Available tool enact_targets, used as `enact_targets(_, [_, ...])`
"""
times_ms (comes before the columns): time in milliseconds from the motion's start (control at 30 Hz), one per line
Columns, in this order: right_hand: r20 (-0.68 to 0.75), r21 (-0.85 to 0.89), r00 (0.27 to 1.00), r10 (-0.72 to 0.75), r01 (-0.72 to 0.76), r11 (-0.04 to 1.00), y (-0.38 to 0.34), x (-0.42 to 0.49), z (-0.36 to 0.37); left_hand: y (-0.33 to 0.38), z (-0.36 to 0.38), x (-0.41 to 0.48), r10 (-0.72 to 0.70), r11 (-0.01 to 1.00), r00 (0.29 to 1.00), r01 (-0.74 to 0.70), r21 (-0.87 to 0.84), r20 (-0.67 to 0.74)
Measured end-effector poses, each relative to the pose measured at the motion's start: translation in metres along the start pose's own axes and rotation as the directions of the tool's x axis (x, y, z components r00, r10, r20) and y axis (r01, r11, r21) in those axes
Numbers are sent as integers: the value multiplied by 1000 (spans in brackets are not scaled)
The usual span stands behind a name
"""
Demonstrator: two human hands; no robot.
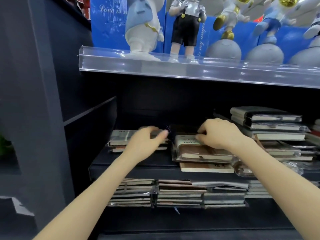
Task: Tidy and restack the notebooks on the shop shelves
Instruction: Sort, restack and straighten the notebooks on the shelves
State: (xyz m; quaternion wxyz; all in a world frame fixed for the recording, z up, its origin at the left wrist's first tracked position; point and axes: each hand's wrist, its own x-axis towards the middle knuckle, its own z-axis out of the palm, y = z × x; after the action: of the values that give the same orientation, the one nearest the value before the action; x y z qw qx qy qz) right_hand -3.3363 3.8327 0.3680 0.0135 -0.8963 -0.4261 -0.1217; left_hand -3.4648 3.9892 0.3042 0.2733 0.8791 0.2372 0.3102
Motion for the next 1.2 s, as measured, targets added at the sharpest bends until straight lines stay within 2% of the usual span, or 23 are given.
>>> enact_targets(67, [-83, 130, 992, -95, 106, 986, -22, 10, 2, -26, -13, 6, -121, 983, 975, 145, 117, -188])
enact_targets(133, [-87, 195, 972, -218, 231, 953, -49, 25, 10, -50, -24, 13, -246, 921, 928, 314, 229, -280])
enact_targets(200, [36, 180, 953, -302, 291, 940, -73, 43, 21, -69, -31, 18, -350, 866, 905, 410, 285, -241])
enact_targets(267, [186, 151, 933, -308, 282, 947, -87, 59, 33, -79, -32, 21, -415, 851, 888, 456, 259, -198])
enact_targets(400, [263, 87, 916, -304, 291, 953, -92, 73, 46, -78, -29, 27, -433, 820, 885, 466, 334, -171])
enact_targets(467, [271, 123, 905, -328, 306, 944, -90, 73, 45, -74, -29, 30, -471, 843, 868, 495, 211, -156])
enact_targets(533, [273, 173, 898, -345, 307, 936, -90, 72, 43, -69, -34, 32, -567, 823, 812, 565, -60, -140])
enact_targets(600, [266, 210, 894, -360, 311, 927, -89, 72, 44, -66, -41, 35, -640, 747, 760, 581, -322, -113])
enact_targets(700, [251, 239, 890, -381, 325, 915, -88, 71, 44, -62, -51, 36, -682, 615, 731, 572, -542, -2])
enact_targets(800, [240, 282, 887, -394, 325, 903, -86, 69, 40, -56, -57, 34, -693, 472, 700, 621, -625, 172])
enact_targets(900, [232, 356, 886, -401, 307, 883, -81, 66, 37, -44, -60, 28, -704, 435, 674, 658, -615, 223])
enact_targets(1067, [210, 444, 899, -384, 262, 857, -78, 55, 33, -22, -68, 18, -660, 514, 736, 591, -622, 153])
enact_targets(1200, [151, 547, 889, -432, 289, 786, -73, 28, 20, 3, -75, -2, -632, 625, 774, 482, -613, -36])
